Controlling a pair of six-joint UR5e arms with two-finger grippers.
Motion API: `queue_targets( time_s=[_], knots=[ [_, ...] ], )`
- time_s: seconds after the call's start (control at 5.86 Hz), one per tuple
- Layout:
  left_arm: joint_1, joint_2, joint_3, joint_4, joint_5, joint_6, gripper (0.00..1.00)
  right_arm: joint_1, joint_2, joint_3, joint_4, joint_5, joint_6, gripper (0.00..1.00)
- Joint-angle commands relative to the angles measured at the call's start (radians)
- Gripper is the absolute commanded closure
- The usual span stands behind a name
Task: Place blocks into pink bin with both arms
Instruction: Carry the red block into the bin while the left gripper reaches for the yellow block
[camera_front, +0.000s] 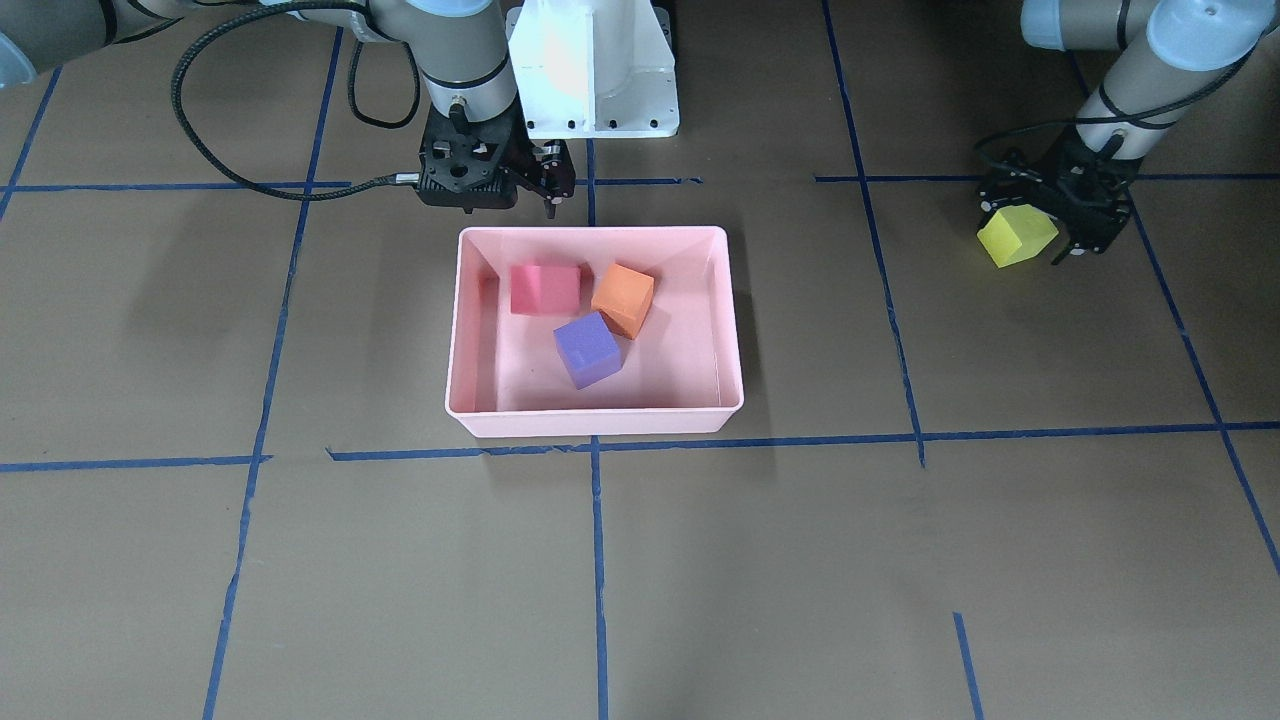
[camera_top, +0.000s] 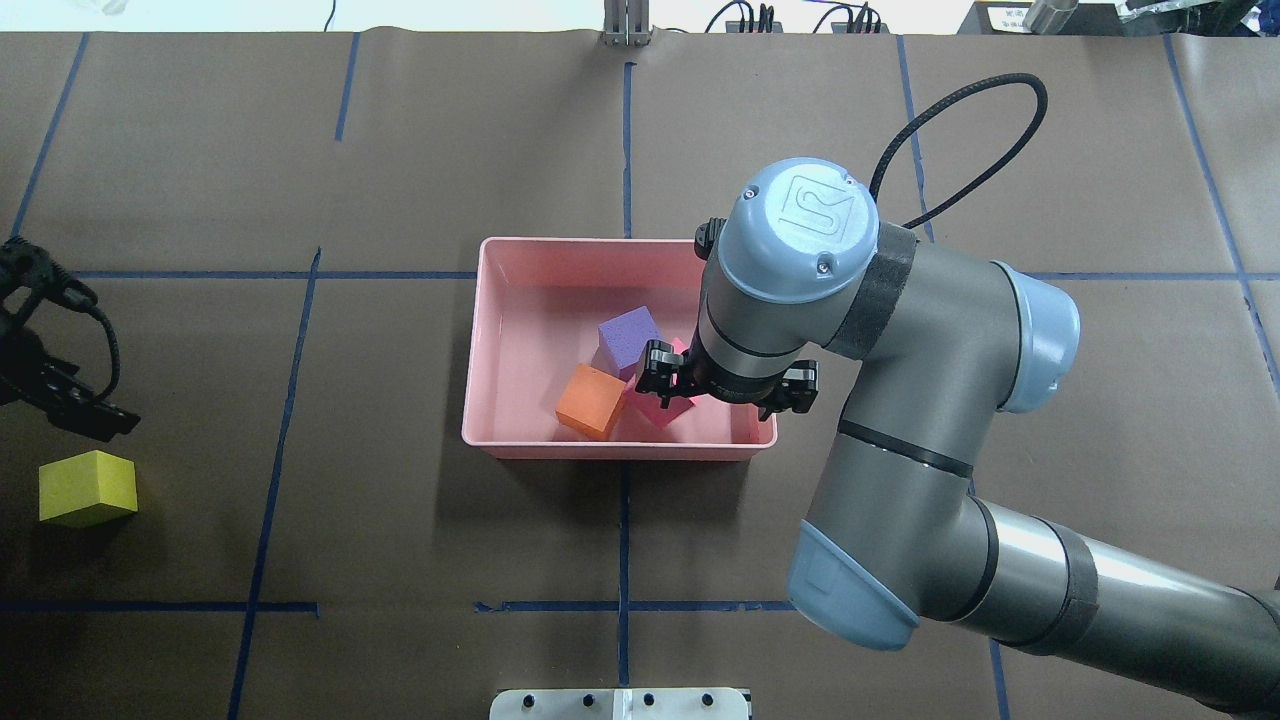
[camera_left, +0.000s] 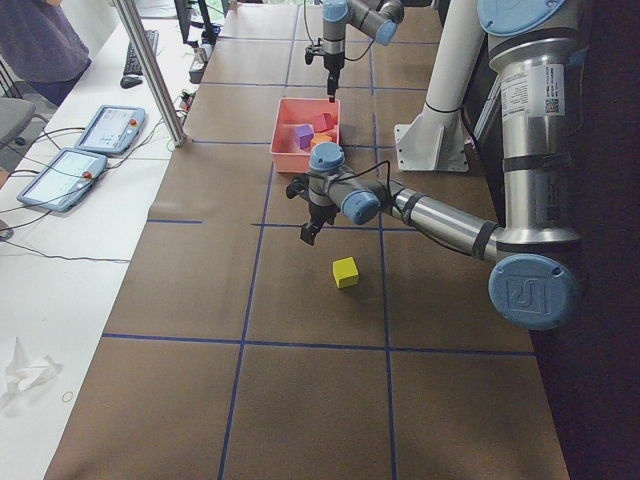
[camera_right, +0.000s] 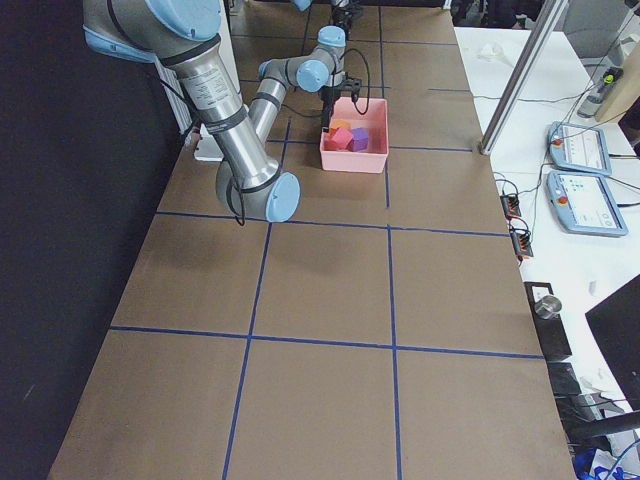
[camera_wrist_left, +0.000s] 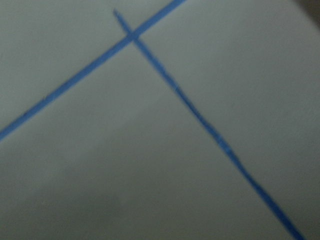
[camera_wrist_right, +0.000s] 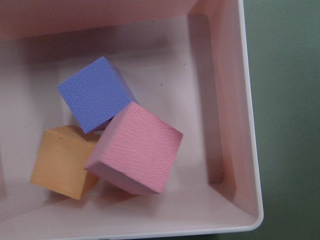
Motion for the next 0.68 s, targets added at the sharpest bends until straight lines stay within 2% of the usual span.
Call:
queue_targets(
  time_s=[0.0, 0.34, 0.51],
  knots=[
    [0.001, 0.076, 0.054, -0.167, 0.010, -0.449, 0.00, 0.003, -0.010, 0.014, -0.002, -0.005, -0.034, 0.00],
    [0.009, 0.139, 0.053, -0.215, 0.013, -0.683, 0.00, 0.007, -0.053, 0.042, 0.000, -0.005, -0.071, 0.00],
    [0.018, 0.162, 0.053, -0.221, 0.011, -0.696, 0.00, 0.007, -0.058, 0.042, 0.000, -0.005, -0.074, 0.00]
  ],
)
